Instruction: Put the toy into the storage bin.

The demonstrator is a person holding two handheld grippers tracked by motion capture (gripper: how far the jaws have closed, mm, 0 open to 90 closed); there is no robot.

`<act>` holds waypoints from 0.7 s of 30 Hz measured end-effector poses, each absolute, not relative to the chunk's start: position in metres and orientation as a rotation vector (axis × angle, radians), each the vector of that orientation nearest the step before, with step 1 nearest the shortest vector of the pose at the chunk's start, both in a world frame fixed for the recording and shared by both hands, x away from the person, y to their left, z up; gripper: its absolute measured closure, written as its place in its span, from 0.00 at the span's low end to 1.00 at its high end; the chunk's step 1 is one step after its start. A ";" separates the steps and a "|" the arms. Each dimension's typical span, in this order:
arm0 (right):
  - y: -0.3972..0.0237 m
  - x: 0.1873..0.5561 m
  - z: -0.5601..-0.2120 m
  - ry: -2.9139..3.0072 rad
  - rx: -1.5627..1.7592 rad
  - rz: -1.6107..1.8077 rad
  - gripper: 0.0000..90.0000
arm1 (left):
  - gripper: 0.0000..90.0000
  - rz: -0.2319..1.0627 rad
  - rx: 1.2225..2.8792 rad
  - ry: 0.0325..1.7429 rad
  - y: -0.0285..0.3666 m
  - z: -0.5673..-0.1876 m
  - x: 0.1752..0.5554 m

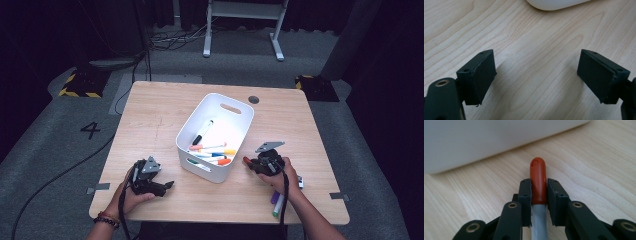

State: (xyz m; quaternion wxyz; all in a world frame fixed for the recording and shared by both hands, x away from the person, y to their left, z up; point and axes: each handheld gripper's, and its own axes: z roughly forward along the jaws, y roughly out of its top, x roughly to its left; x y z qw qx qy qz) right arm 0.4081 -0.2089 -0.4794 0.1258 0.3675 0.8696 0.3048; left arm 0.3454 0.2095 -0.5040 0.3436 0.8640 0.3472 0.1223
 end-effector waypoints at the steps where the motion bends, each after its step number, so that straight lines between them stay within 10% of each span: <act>1: -0.211 0.407 -0.478 2.523 1.070 0.909 0.83 | 0.17 0.318 2.245 0.902 0.210 -0.504 0.345; 21: -0.237 0.384 -0.391 2.331 0.891 1.288 0.83 | 0.17 0.313 2.242 0.902 0.209 -0.504 0.345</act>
